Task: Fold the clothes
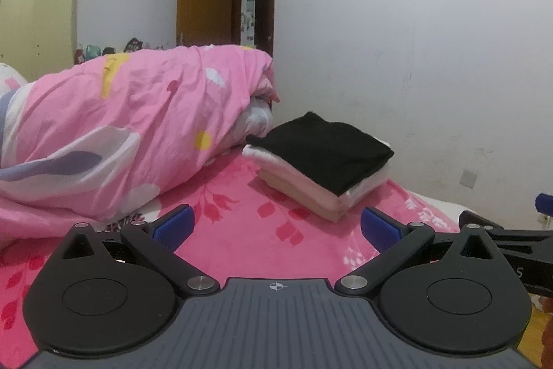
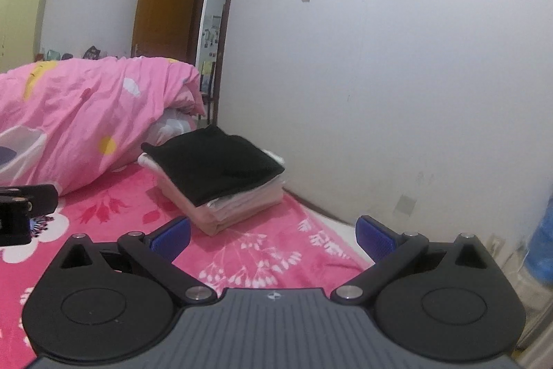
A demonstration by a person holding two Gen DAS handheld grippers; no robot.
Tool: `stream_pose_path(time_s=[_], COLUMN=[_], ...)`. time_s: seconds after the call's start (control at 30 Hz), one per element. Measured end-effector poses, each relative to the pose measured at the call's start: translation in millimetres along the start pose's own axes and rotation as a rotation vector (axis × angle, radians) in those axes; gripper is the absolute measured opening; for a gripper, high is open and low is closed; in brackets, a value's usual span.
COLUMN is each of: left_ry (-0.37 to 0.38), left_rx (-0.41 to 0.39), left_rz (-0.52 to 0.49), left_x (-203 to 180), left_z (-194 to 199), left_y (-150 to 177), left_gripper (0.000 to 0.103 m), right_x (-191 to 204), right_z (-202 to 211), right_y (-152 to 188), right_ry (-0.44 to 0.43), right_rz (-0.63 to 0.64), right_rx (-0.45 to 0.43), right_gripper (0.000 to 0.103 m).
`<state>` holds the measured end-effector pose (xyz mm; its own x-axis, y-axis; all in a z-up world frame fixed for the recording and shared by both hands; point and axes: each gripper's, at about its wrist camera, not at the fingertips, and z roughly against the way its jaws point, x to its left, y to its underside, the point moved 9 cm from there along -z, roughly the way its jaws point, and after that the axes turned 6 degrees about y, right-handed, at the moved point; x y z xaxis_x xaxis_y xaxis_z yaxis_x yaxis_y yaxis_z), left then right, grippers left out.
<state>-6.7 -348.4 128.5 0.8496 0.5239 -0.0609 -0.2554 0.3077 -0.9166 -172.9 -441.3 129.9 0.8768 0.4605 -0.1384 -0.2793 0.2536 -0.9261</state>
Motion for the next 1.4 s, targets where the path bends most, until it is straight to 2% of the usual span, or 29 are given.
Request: stream_pose_path(time_s=[0.33, 0.97, 1.4], left_ry=[0.014, 0.022, 0.022], left_rx=[0.007, 0.025, 0.031], left_rz=[0.011, 0.019, 0.006], left_x=[2, 7, 3], left_z=[1, -1, -1], left_y=[5, 10, 11], left_gripper=[0.103, 0.103, 0.103], right_x=[-4, 22, 19], right_z=[-1, -5, -3], right_y=[7, 8, 12], right_ry=[0.046, 0.008, -0.003], right_rz=[0.021, 0.032, 0.010], right_rx=[0.019, 0.036, 0.046], right_gripper=[0.103, 0.103, 0.103])
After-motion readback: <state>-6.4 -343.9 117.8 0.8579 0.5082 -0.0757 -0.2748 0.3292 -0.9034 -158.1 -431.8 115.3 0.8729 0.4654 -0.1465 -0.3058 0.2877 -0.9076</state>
